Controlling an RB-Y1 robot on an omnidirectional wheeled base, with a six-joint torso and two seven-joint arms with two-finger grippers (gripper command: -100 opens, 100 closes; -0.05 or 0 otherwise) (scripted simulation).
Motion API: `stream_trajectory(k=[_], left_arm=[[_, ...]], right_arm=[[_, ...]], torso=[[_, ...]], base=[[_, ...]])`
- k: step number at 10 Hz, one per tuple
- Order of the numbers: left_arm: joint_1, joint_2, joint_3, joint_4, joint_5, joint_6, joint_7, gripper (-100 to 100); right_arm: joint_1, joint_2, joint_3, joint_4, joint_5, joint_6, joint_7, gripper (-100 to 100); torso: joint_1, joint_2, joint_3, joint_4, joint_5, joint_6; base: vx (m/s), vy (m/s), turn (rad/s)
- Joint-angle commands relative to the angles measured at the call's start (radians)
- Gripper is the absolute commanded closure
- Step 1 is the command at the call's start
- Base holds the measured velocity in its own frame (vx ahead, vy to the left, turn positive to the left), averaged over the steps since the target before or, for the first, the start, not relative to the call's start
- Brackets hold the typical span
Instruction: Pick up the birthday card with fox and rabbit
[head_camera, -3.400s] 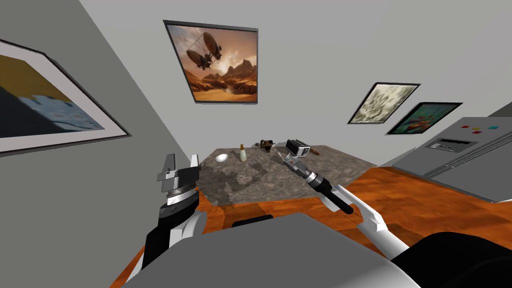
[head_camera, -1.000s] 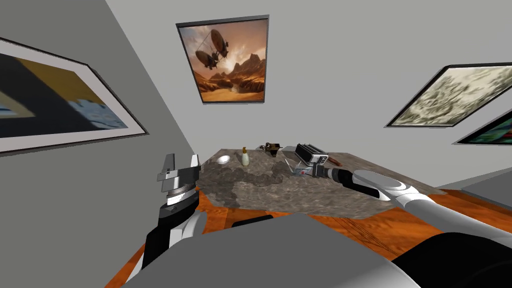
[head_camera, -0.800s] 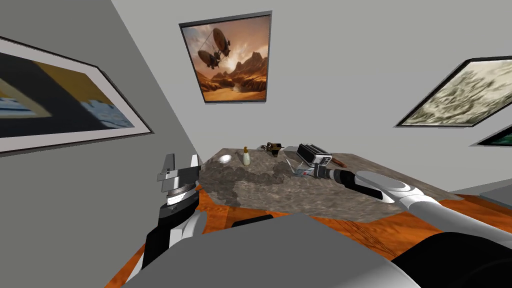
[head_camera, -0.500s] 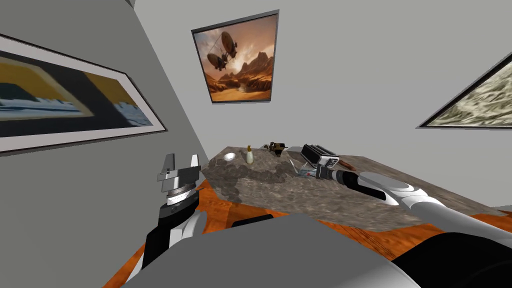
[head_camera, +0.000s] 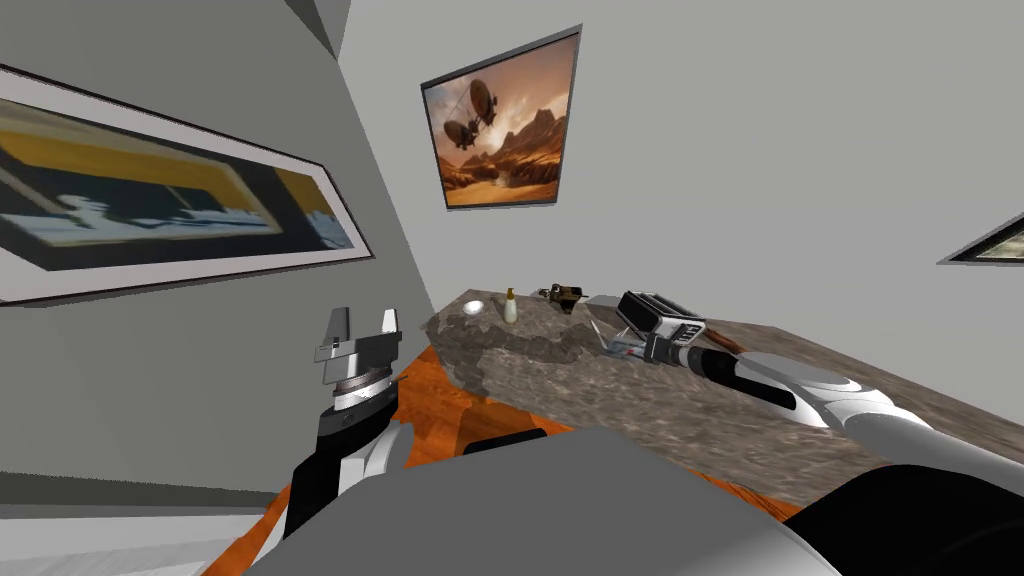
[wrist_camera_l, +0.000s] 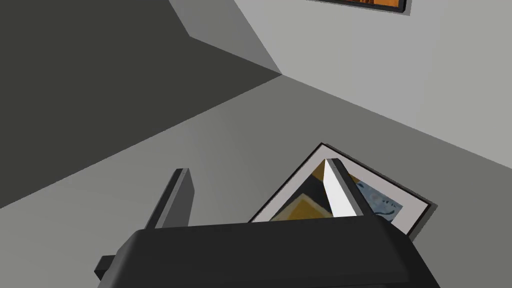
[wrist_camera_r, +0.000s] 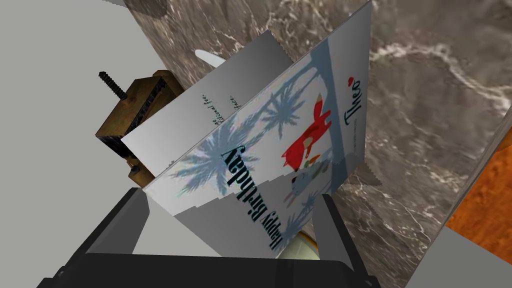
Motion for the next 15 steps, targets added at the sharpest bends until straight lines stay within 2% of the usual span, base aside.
stream_trajectory(k=[1, 2, 3, 4, 5, 6, 7, 8, 9, 10, 11, 12, 13, 15], left_arm=[[0.000, 0.000, 0.000, 0.000, 0.000, 0.000, 0.000, 0], [0.000, 0.000, 0.000, 0.000, 0.000, 0.000, 0.000, 0], [0.000, 0.000, 0.000, 0.000, 0.000, 0.000, 0.000, 0], [0.000, 0.000, 0.000, 0.000, 0.000, 0.000, 0.000, 0], [0.000, 0.000, 0.000, 0.000, 0.000, 0.000, 0.000, 0], [0.000, 0.000, 0.000, 0.000, 0.000, 0.000, 0.000, 0], [0.000, 0.000, 0.000, 0.000, 0.000, 0.000, 0.000, 0], [0.000, 0.000, 0.000, 0.000, 0.000, 0.000, 0.000, 0], [0.000, 0.000, 0.000, 0.000, 0.000, 0.000, 0.000, 0], [0.000, 0.000, 0.000, 0.000, 0.000, 0.000, 0.000, 0], [0.000, 0.000, 0.000, 0.000, 0.000, 0.000, 0.000, 0], [0.000, 0.000, 0.000, 0.000, 0.000, 0.000, 0.000, 0], [0.000, 0.000, 0.000, 0.000, 0.000, 0.000, 0.000, 0], [0.000, 0.000, 0.000, 0.000, 0.000, 0.000, 0.000, 0]], right_arm=[[0.010, -0.011, 0.001, 0.021, -0.034, 0.004, 0.010, -100], [0.013, -0.018, 0.011, 0.065, -0.072, 0.000, 0.041, -100], [0.013, -0.018, 0.011, 0.070, -0.084, 0.000, 0.041, -100], [0.015, -0.025, 0.021, 0.120, -0.119, -0.004, 0.072, -100], [0.015, -0.025, 0.021, 0.120, -0.134, -0.004, 0.072, -100], [0.017, -0.031, 0.031, 0.170, -0.170, -0.008, 0.102, -100], [0.017, -0.031, 0.031, 0.170, -0.185, -0.008, 0.102, -100], [0.019, -0.038, 0.041, 0.217, -0.220, -0.012, 0.133, -100], [0.019, -0.038, 0.041, 0.220, -0.235, -0.012, 0.133, -100], [0.021, -0.045, 0.051, 0.252, -0.275, -0.016, 0.164, -100], [0.021, -0.045, 0.051, 0.270, -0.286, -0.016, 0.164, -100], [0.003, -0.037, 0.058, 0.277, -0.270, -0.025, 0.167, -100], [0.004, -0.038, 0.058, 0.279, -0.272, -0.026, 0.168, 100], [0.005, -0.038, 0.059, 0.279, -0.271, -0.026, 0.169, 100]], torso=[[0.000, 0.000, 0.000, 0.000, 0.000, 0.000], [0.000, 0.000, 0.000, 0.000, 0.000, 0.001], [0.001, 0.000, 0.000, 0.000, 0.000, 0.000], [0.001, 0.000, 0.000, 0.000, 0.000, 0.001], [0.001, 0.000, 0.000, 0.000, 0.000, 0.000], [0.000, 0.000, 0.000, 0.000, 0.000, 0.001], [0.001, 0.000, 0.000, 0.000, 0.000, 0.000], [0.000, 0.000, 0.000, 0.000, 0.000, 0.001], [0.001, 0.000, 0.000, 0.000, 0.000, 0.001], [0.000, 0.000, 0.000, 0.000, 0.000, 0.002], [0.000, 0.001, 0.000, 0.000, 0.000, 0.001], [0.000, 0.000, 0.000, 0.000, 0.000, 0.002], [-0.001, -0.002, -0.001, 0.000, 0.000, 0.002], [-0.002, -0.003, -0.001, 0.000, 0.000, 0.002]], base=[[-0.060, 0.008, 0.157], [-0.074, 0.029, 0.260], [-0.066, 0.031, 0.131], [-0.077, 0.024, 0.255], [-0.065, 0.016, 0.156], [-0.069, 0.031, 0.231], [-0.059, 0.026, 0.157], [-0.067, 0.037, 0.253], [-0.061, 0.026, 0.137], [-0.080, 0.028, 0.225], [-0.063, 0.026, 0.142], [-0.020, 0.009, 0.007], [0.000, 0.000, 0.000], [0.000, 0.000, 0.000]])
